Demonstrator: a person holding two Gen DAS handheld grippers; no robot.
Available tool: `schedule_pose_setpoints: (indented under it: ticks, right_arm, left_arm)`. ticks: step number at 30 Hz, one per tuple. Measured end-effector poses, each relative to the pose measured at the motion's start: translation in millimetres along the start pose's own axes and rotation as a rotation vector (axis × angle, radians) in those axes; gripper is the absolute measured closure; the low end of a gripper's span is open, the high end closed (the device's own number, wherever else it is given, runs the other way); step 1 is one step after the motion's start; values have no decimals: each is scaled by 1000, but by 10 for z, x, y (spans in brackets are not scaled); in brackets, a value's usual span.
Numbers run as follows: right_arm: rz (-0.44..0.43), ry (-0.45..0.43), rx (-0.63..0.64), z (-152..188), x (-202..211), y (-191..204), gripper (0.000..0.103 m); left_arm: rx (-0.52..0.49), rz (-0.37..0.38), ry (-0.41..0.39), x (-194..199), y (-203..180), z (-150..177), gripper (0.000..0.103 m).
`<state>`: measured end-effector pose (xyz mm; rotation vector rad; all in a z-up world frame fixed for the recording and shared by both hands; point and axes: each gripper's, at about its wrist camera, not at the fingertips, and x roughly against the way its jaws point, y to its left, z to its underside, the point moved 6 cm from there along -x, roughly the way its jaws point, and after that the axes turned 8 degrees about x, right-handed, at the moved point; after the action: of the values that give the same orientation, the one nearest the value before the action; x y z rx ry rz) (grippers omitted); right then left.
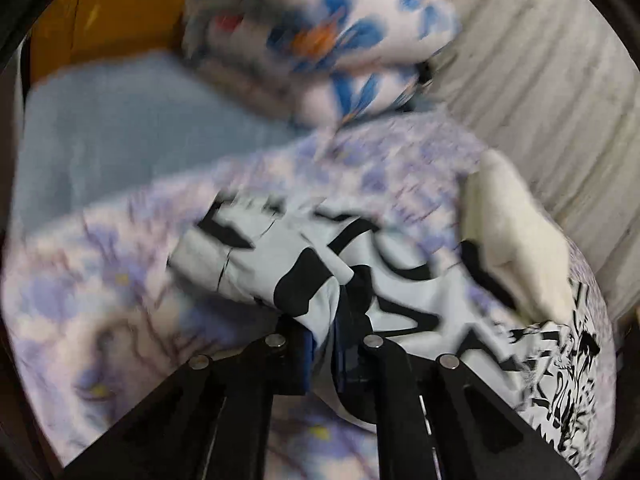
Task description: Fold large clothes
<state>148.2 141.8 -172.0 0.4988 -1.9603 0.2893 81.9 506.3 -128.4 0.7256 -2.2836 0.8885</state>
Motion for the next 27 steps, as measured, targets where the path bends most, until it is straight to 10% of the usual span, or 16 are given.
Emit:
schedule_pose_setpoints:
  ticks: [9,16,21,27]
  right_arm:
    - [-17,-62,-129,178,347,-563,67]
    - [42,-105,-234,469,640,-1258,67]
    - [104,-92,-330,837,751,-1854,67]
    - [99,-75,-380,1109,792,-2201,67]
  left_arm:
    - [-331,284,-120,1139,-1776,274,97]
    - [-594,433,106,1197,-3019,1596,96]
    - [-686,403,373,796,-3265,2596,68]
    - [-707,353,478,743,-3122,3148,31]
